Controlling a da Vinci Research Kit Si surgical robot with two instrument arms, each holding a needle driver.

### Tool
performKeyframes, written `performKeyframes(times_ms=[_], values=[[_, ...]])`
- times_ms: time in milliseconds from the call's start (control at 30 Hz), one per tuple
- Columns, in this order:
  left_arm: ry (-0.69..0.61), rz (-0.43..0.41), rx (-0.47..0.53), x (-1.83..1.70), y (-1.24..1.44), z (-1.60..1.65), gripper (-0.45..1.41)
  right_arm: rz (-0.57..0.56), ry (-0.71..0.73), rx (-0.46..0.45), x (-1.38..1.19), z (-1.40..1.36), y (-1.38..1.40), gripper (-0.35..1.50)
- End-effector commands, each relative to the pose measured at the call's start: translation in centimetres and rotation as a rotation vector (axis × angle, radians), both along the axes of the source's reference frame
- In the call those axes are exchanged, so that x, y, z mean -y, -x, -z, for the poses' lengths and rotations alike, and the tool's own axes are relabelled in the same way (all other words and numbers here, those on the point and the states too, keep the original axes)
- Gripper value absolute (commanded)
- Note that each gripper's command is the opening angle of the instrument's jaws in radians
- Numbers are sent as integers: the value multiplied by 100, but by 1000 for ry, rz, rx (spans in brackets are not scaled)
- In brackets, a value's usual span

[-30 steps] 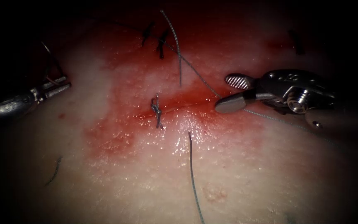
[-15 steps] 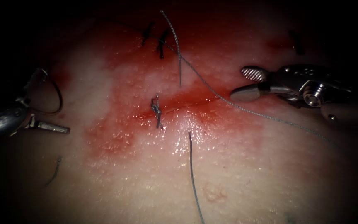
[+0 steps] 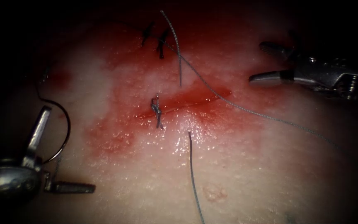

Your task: Wound Closure

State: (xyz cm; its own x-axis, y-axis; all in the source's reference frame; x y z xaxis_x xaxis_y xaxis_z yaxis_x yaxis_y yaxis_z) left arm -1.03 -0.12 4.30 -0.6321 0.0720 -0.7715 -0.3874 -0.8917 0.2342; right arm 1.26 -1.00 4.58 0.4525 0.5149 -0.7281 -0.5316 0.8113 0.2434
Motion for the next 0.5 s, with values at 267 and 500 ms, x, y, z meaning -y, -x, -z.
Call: performKeyframes(times_ms=[267,500], values=[[-2,-14,30,-12,36,-11,128,9,-227,35,33,-24,-13,103],[10,-46,32,0,46,-32,126,129,-343,162,62,-55,-2,83]])
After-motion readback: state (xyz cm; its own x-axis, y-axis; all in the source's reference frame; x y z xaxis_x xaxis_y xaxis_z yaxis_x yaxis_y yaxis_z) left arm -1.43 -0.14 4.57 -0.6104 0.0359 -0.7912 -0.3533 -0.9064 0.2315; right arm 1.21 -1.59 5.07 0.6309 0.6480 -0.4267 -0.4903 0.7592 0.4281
